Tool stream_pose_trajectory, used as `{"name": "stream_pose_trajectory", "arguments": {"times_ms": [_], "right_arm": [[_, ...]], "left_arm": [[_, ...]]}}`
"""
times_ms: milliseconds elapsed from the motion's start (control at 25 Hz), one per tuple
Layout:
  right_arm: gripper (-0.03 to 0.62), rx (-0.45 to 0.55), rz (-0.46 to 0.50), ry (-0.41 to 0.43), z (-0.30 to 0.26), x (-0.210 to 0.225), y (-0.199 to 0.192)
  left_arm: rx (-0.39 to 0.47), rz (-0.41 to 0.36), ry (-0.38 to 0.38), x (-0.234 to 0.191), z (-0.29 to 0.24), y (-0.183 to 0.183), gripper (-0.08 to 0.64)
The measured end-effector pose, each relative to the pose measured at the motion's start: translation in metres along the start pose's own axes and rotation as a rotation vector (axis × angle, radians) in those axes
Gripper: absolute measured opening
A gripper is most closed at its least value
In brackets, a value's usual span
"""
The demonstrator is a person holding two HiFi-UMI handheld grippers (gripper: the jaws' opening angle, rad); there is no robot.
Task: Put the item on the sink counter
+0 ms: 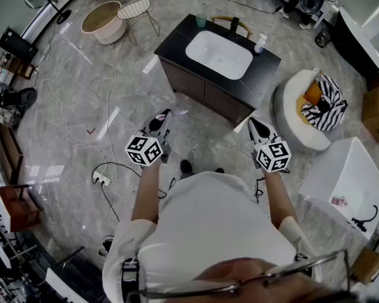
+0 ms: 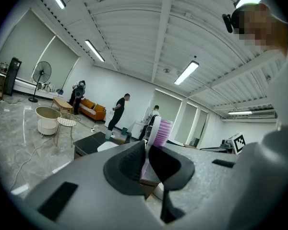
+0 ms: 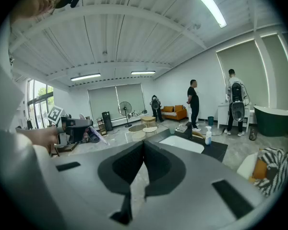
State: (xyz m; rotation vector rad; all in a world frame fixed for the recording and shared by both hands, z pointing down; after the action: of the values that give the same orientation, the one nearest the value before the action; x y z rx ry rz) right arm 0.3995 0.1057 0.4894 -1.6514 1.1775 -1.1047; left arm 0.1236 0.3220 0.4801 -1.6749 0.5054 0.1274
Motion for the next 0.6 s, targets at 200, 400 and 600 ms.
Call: {"name": "stream_pose_trajectory", "arguments": {"times_ms": [200,400,600], "right_arm": [[0.005,0.002,-0.02,0.002,-0.002,0.0,0.003],[0.005,0.004,-0.016,0.0,-0.006,-0.003,0.003],[0.005,0.009,-0.049,-0.027,-0.01,-0.002,0.004]], "left_arm": [[0.003,0.007,-0.006,-0.002,0.0,0.004,0.028],[0.003,0.011,-0.011,-0.007,-0.001,0.006,0.028],[-0.001,0.012,-0.02,-0.012,-0.003,0.009,0.028]]}}
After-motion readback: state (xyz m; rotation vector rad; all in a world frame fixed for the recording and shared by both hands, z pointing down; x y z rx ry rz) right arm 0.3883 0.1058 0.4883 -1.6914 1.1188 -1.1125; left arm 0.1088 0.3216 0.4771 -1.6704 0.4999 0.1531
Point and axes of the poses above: the fingertips, and each gripper's own axes: z backward along the fingers, x to its right, y out of its top, the point moved 6 cm from there along z, backward along the fingers, and after that the axes turned 7 degrees about y, right-handed, at the moved point
